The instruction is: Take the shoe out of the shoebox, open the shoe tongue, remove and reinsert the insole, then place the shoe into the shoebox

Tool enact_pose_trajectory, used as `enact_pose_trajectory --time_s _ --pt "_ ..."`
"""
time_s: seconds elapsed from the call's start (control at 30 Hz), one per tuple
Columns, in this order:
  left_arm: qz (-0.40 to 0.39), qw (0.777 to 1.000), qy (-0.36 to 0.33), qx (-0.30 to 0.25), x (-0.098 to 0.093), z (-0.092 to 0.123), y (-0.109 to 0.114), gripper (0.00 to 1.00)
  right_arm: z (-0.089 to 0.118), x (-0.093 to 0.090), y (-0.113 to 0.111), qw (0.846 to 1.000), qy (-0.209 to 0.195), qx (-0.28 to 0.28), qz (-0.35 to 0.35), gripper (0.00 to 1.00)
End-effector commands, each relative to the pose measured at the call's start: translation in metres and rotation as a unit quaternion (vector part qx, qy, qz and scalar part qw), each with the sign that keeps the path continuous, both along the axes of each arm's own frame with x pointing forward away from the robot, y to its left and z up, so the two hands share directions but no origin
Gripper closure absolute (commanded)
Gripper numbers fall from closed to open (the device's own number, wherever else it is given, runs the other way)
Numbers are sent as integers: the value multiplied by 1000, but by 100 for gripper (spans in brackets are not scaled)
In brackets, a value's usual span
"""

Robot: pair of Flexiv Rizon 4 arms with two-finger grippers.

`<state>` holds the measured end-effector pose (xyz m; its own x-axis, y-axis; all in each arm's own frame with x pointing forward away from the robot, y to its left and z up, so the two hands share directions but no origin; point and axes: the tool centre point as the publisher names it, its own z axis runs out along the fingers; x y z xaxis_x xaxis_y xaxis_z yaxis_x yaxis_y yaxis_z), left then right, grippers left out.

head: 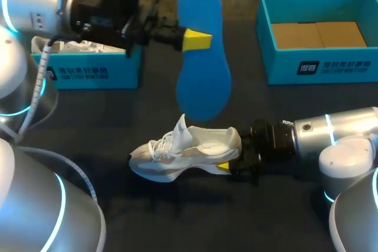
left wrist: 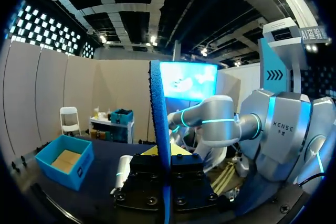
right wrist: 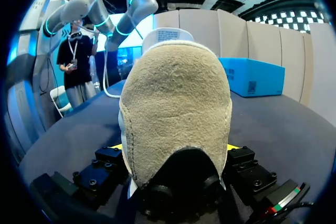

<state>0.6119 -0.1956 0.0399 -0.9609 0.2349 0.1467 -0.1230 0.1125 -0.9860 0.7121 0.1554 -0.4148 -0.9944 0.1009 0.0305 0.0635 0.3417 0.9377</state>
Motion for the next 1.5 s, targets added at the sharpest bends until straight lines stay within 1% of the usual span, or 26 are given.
enact_pose_trajectory --time_s 0.03,0.33,0.5,0.57,0.67,0.93,1.0,1.03,1.07,1.17,1.37,1.5 --pt "5 1000 4 -9 -1 -8 13 100 1 0 1 1000 1 -2 0 100" --pt "31 999 22 -17 -7 -12 18 100 1 0 1 1000 1 -2 0 100" --pt "37 999 32 -21 -6 -15 25 100 1 0 1 1000 1 -2 0 100" --pt "39 998 34 -23 -6 -15 26 100 1 0 1 1000 1 -2 0 100" --pt "47 998 31 -28 -6 -9 29 100 1 0 1 1000 1 -2 0 100" --pt "47 998 31 -28 -6 -9 29 100 1 0 1 1000 1 -2 0 100" --pt "47 998 31 -28 -6 -9 29 100 3 0 -1 1000 5 -16 1 100" --pt "47 998 31 -28 -6 -9 29 100 4 0 -2 1000 5 -16 0 66" --pt "47 998 31 -28 -6 -9 29 100 5 0 -3 1000 5 -17 -1 0" --pt "47 998 31 -28 -6 -9 29 100 8 -2 -9 1000 4 -29 -8 0" --pt "47 998 31 -28 -6 -9 29 100 20 -9 -21 997 4 -73 -16 0" --pt "47 998 31 -28 -6 -9 29 100 27 -12 -28 990 12 -141 -12 0"
